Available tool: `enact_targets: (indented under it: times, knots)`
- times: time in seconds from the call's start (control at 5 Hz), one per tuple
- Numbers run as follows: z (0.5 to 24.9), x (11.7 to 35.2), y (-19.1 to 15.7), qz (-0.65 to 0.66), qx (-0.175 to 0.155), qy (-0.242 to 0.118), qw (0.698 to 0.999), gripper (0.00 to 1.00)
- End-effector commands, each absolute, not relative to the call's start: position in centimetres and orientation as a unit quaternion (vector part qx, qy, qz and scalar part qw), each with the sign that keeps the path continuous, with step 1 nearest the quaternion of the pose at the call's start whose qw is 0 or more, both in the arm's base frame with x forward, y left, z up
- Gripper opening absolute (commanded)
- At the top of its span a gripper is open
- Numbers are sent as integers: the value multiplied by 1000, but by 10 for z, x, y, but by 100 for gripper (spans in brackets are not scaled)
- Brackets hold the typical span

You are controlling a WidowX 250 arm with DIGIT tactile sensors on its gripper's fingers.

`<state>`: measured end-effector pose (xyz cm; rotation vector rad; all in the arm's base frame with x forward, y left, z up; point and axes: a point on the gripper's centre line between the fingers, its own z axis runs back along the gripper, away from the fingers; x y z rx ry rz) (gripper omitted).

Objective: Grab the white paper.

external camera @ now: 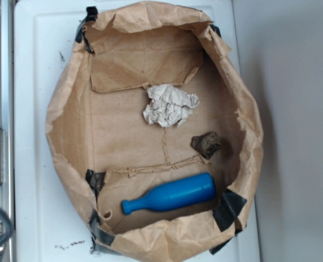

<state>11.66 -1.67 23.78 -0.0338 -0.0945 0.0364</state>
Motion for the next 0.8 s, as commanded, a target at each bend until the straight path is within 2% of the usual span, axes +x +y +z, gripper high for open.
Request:
enact_targets:
  times: [0.0,0.2,0.6]
  knots:
    - [238,117,-17,18,-17,-47,999,100]
    - [232,166,4,9,0,-54,999,100]
    - [232,166,4,9,0,-54,999,100]
